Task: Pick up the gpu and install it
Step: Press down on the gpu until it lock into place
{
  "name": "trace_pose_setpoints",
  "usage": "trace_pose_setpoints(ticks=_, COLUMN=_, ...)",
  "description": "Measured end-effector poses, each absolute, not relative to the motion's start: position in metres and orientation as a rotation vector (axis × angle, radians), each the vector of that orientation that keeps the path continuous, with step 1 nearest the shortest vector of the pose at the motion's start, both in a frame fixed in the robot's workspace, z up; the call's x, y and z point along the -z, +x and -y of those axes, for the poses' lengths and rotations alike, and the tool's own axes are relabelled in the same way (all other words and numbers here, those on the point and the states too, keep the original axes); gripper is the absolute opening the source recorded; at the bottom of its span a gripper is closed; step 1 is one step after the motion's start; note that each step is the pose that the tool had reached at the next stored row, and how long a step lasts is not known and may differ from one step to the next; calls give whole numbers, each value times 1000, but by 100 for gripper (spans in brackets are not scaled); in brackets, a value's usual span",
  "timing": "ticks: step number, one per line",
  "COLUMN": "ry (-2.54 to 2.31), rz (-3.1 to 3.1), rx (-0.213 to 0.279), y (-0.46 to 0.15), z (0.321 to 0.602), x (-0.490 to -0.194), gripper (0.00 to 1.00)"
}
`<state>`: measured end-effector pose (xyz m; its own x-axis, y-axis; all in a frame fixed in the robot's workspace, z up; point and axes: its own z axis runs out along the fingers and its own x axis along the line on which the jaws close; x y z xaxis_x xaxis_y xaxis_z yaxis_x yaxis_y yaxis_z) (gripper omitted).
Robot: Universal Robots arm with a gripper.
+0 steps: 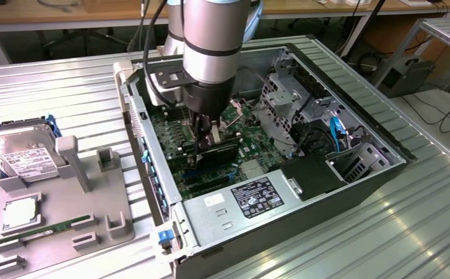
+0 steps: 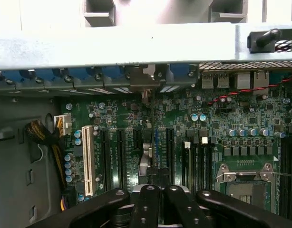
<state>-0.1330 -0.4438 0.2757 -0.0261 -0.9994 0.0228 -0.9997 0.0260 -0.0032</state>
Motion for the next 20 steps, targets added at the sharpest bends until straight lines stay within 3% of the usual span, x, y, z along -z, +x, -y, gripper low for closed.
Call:
trace_pose_setpoints(ticks=8, ry=2184, rz=2242, rx=-31, y=-134, z=444, x=-268, gripper=11)
trace_pose_setpoints(ticks=15, ry=2181, rz=2239, rx=-25, y=-133, z=444, x=-302, gripper=11)
trace_pose_setpoints(ticks=20, ry=2182, rz=2239, rx=-25, y=-133, z=444, x=-304, gripper=11)
